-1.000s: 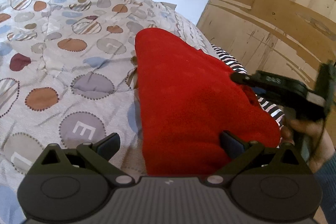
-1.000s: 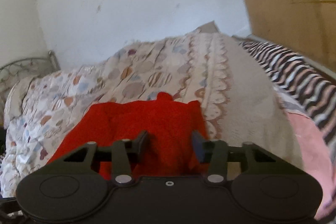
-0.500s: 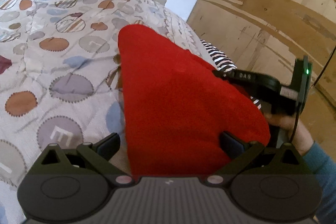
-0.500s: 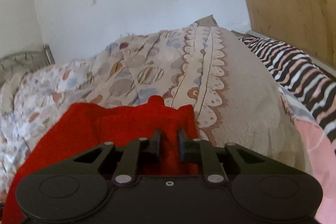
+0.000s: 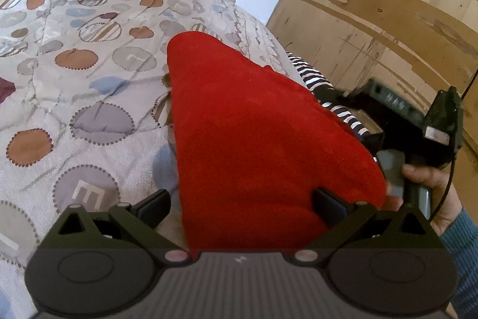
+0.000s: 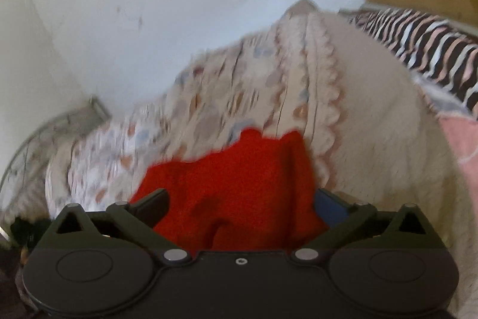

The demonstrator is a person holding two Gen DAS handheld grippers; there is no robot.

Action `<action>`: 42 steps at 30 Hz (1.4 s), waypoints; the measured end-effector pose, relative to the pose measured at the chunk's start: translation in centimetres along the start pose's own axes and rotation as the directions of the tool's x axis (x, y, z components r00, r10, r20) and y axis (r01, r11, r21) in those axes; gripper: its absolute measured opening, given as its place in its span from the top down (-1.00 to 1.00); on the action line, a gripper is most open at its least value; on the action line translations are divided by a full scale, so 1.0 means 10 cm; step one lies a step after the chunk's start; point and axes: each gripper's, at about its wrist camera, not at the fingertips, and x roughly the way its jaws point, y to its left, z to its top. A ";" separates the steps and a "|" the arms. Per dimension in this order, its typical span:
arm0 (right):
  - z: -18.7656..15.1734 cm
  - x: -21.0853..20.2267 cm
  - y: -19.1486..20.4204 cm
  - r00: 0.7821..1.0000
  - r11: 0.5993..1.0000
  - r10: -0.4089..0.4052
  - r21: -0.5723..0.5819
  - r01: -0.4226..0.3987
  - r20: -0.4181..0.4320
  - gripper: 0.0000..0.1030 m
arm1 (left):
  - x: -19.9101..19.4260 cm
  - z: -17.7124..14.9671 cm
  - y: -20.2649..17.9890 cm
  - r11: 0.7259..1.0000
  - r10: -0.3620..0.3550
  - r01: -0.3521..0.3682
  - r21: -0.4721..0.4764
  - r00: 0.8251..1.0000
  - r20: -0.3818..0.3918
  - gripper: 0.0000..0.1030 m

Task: Fold small clothes

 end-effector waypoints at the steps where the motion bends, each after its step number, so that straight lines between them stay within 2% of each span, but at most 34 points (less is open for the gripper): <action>1: -0.03 0.02 0.04 1.000 0.999 -0.024 -0.037 0.024 -0.007 -0.99 | 0.00 0.00 0.00 1.000 0.001 -0.001 0.001 1.000 0.001 -1.00; 3: -0.09 0.09 0.09 0.996 0.990 -0.078 -0.118 0.073 -0.040 -0.99 | 0.00 -0.01 0.00 1.000 0.002 -0.002 0.000 1.000 0.001 -1.00; 4: -0.13 0.13 0.08 0.995 0.989 -0.084 -0.123 0.077 -0.057 -0.99 | 0.00 -0.01 0.00 1.000 0.002 -0.002 -0.003 1.000 0.000 -1.00; 7: -0.24 0.15 -0.02 0.998 0.995 -0.063 -0.080 0.061 -0.021 -0.99 | 0.00 0.00 0.00 1.000 -0.002 0.002 -0.007 1.000 -0.002 -1.00; 12: -0.30 0.14 -0.03 0.998 0.994 -0.062 -0.088 0.063 0.011 -0.98 | -0.04 0.04 0.00 1.000 -0.002 0.002 0.004 1.000 0.001 -1.00; 14: -0.31 0.14 -0.04 0.998 0.994 -0.061 -0.092 0.063 0.020 -0.98 | -0.12 0.11 0.02 1.000 -0.029 0.029 0.006 0.999 0.013 -0.99; 17: -0.33 0.14 -0.07 0.998 0.994 -0.052 -0.089 0.055 0.036 -0.98 | -0.25 0.23 0.17 0.992 -0.110 0.114 -0.052 0.991 0.073 -0.99; 18: -0.33 0.14 -0.08 0.998 0.995 -0.050 -0.087 0.054 0.040 -0.98 | -0.25 0.26 0.24 0.989 -0.111 0.118 -0.084 0.990 0.086 -0.99; 21: -0.34 0.14 -0.09 0.998 0.995 -0.048 -0.088 0.052 0.049 -0.98 | -0.12 0.38 0.45 0.985 -0.040 0.050 -0.163 0.997 0.063 -0.99; 22: -0.35 0.14 -0.08 0.998 0.995 -0.048 -0.089 0.053 0.051 -0.98 | -0.04 0.40 0.54 0.981 -0.036 0.045 -0.187 0.998 0.052 -1.00; 24: -0.35 0.14 -0.08 0.997 0.994 -0.050 -0.092 0.055 0.054 -0.97 | 0.11 0.45 0.68 0.965 -0.106 0.105 -0.240 0.994 0.009 -1.00; 26: -0.35 0.13 -0.06 0.997 0.993 -0.054 -0.097 0.060 0.060 -0.86 | 0.22 0.47 0.78 0.941 -0.182 0.166 -0.296 0.983 -0.029 -1.00; 29: -0.35 0.09 -0.03 0.997 0.994 -0.041 -0.097 0.047 0.063 -0.71 | 0.40 0.47 0.88 0.915 -0.262 0.226 -0.333 0.963 -0.067 -1.00; 32: -0.33 0.09 -0.02 0.998 0.996 -0.030 -0.081 0.034 0.052 -0.69 | 0.53 0.46 0.96 0.893 -0.321 0.275 -0.357 0.944 -0.075 -1.00; 34: -0.32 0.11 -0.04 0.999 0.998 -0.025 -0.060 0.028 0.046 -0.68 | 0.59 0.48 0.95 0.897 -0.320 0.274 -0.348 0.944 -0.082 -1.00; 36: -0.32 0.11 -0.01 0.998 0.998 -0.029 -0.062 0.032 0.054 -0.55 | 0.61 0.50 0.89 0.914 -0.303 0.262 -0.311 0.949 -0.089 -1.00; 38: -0.34 0.08 0.05 0.997 0.996 -0.028 -0.085 0.034 0.070 -0.29 | 0.60 0.53 0.80 0.920 -0.307 0.272 -0.282 0.948 -0.088 -0.78; 39: -0.35 0.07 0.09 0.996 0.994 -0.031 -0.107 0.039 0.079 -0.24 | 0.58 0.55 0.77 0.914 -0.326 0.292 -0.282 0.942 -0.081 -0.58; 41: -0.35 0.04 0.16 0.995 0.990 -0.042 -0.134 0.053 0.085 -0.07 | 0.53 0.60 0.68 0.930 -0.293 0.265 -0.256 0.953 -0.080 -0.53; 42: -0.35 0.03 0.18 0.995 0.990 -0.044 -0.133 0.056 0.090 -0.03 | 0.50 0.62 0.62 0.939 -0.279 0.255 -0.233 0.957 -0.078 -0.44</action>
